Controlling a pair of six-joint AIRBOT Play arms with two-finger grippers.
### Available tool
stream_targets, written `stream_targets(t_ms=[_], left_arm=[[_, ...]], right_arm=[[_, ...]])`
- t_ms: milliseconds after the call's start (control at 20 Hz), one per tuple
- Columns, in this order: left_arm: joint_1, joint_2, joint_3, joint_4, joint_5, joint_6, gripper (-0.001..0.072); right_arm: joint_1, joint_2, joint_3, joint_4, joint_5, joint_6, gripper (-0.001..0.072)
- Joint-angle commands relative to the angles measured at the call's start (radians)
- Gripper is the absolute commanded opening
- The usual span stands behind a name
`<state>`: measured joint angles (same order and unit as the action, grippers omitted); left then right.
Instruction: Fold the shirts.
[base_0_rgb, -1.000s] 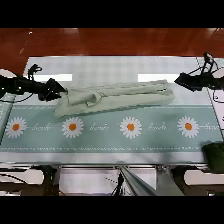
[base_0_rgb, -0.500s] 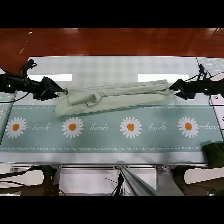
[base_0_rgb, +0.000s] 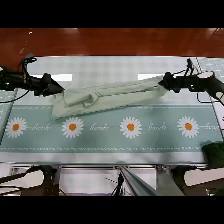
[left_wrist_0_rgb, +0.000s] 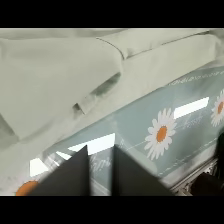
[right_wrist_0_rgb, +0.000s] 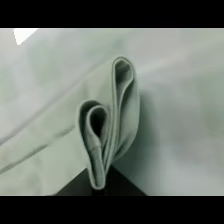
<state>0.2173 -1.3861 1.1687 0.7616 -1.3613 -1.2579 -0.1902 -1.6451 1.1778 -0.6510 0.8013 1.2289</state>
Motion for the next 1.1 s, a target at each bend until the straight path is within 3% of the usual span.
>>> stream_targets(t_ms=[0,100,450,800,950,1050], left_arm=[[-0.064,0.003,0.0,-0.098,0.04,0.01,0.0018],[-0.158,0.003,0.0,-0.185,0.14,0.035,0.0016],[-0.58,-0.016,0.0,-0.195,0.504,-0.002,0.0016],[-0.88,-0.196,0.0,-0.2,0.66,-0.088,0.0017],[-0.962,-0.274,0.0,-0.311,0.734,-0.1,0.0018],[-1.006,-0.309,0.0,-0.372,0.784,-0.097,0.0017]], right_arm=[[0.007,0.142,0.001,-0.001,0.084,-0.046,0.0024],[0.027,0.264,0.001,-0.05,0.12,-0.037,0.0024],[0.197,0.636,0.001,-0.43,0.128,0.301,0.0024],[0.328,0.871,0.001,-0.538,0.195,0.512,0.0024],[0.387,0.941,0.001,-0.566,0.26,0.602,0.0024],[0.425,0.963,0.001,-0.662,0.311,0.665,0.0024]])
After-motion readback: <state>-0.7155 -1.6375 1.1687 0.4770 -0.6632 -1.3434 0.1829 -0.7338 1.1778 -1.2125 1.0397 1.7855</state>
